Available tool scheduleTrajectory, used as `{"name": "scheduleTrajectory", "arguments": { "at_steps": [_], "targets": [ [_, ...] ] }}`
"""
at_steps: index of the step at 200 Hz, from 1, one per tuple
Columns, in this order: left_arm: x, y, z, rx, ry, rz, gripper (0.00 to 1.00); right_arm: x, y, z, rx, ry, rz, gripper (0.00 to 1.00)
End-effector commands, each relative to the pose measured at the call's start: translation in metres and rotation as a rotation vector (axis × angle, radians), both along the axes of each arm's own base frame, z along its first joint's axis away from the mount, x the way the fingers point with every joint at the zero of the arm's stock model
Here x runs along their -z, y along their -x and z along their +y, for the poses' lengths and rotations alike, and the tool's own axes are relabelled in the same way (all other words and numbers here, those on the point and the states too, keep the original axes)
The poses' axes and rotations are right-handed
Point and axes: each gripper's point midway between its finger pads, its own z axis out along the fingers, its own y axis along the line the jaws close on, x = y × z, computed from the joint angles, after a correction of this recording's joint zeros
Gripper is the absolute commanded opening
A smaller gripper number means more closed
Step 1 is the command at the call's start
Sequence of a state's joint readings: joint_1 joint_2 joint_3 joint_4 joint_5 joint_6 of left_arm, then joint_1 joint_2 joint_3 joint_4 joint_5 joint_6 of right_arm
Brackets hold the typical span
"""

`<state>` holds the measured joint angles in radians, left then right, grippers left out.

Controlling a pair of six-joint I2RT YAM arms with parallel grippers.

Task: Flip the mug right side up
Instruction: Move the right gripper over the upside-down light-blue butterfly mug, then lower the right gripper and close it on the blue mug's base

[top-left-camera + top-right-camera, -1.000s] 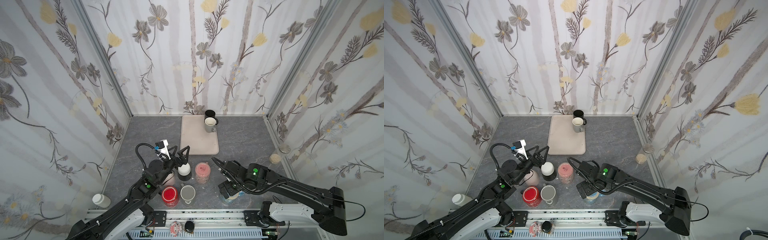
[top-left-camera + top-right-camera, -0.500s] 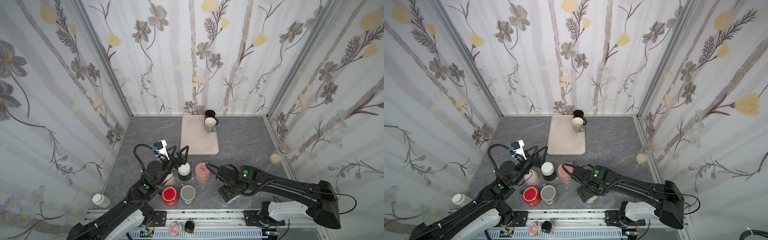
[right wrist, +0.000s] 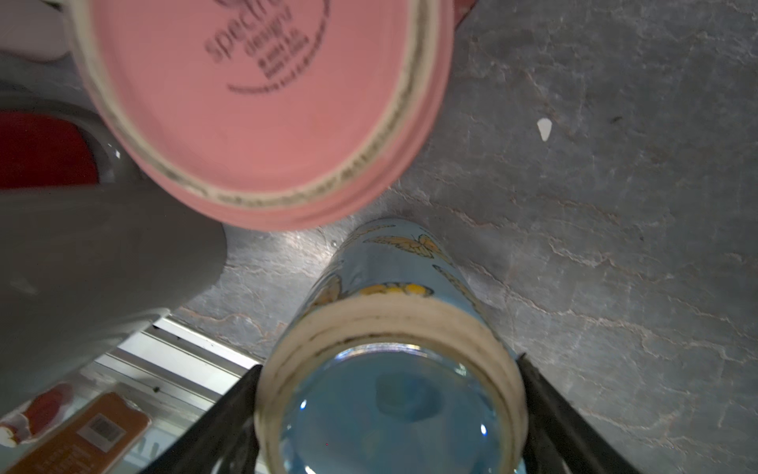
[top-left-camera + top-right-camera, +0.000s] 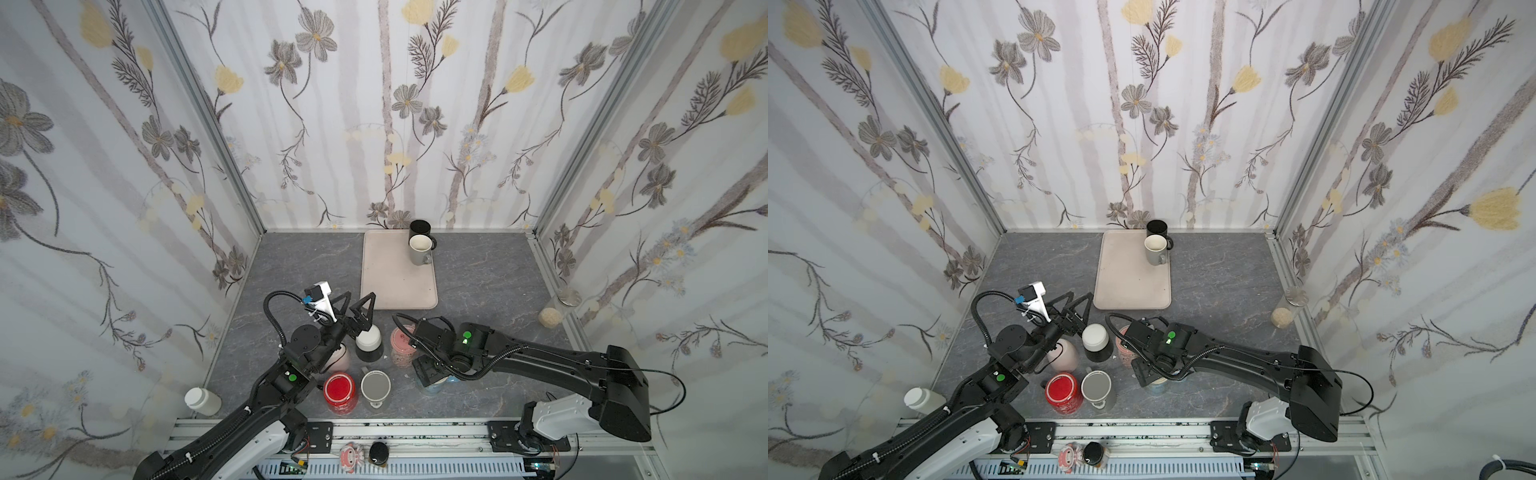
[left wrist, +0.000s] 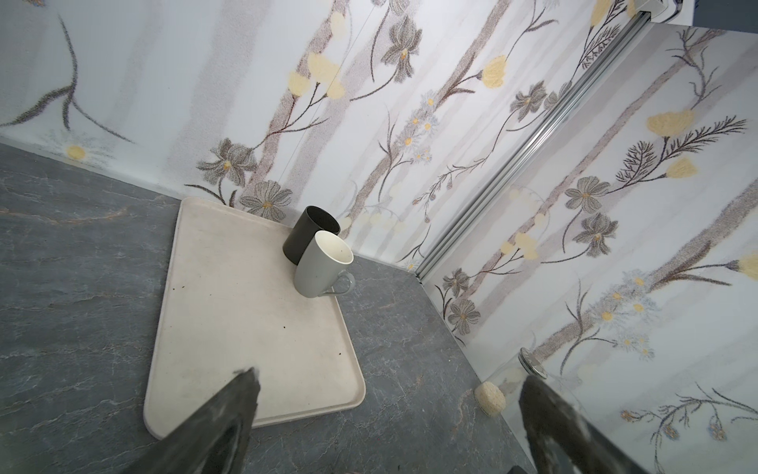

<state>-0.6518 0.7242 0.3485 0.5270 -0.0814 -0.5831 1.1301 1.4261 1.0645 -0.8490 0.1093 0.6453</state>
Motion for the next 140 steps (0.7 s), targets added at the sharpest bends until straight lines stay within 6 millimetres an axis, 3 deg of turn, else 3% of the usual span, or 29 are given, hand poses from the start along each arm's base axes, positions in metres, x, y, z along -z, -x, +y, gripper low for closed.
{"name": "scheduleTrajectory", "arguments": {
  "at_steps": [1, 54, 76, 101, 108, 140],
  "targets": [
    [-0.007, 0.0, 0.0, 0.001, 0.017, -0.02, 1.0, -0.013, 0.0, 0.026, -0.026, -0.122, 0.01, 0.96],
    [-0.002, -0.001, -0.002, 0.007, 0.014, -0.013, 1.0, -0.06, -0.002, 0.002, -0.031, -0.31, -0.109, 1.0],
    [-0.003, -0.002, -0.003, 0.007, 0.015, -0.013, 1.0, -0.056, 0.0, -0.008, -0.015, -0.399, -0.115, 1.0],
    [-0.002, -0.003, -0.004, 0.011, 0.009, -0.006, 1.0, -0.05, -0.004, -0.02, 0.038, -0.454, -0.129, 0.9],
    [-0.002, -0.004, -0.004, 0.008, 0.01, -0.003, 1.0, -0.037, -0.004, -0.027, 0.058, -0.453, -0.119, 0.86],
    [-0.004, -0.004, -0.005, 0.014, 0.023, -0.002, 1.0, -0.032, -0.021, -0.042, 0.17, -0.533, -0.139, 0.63]
  ]
}}
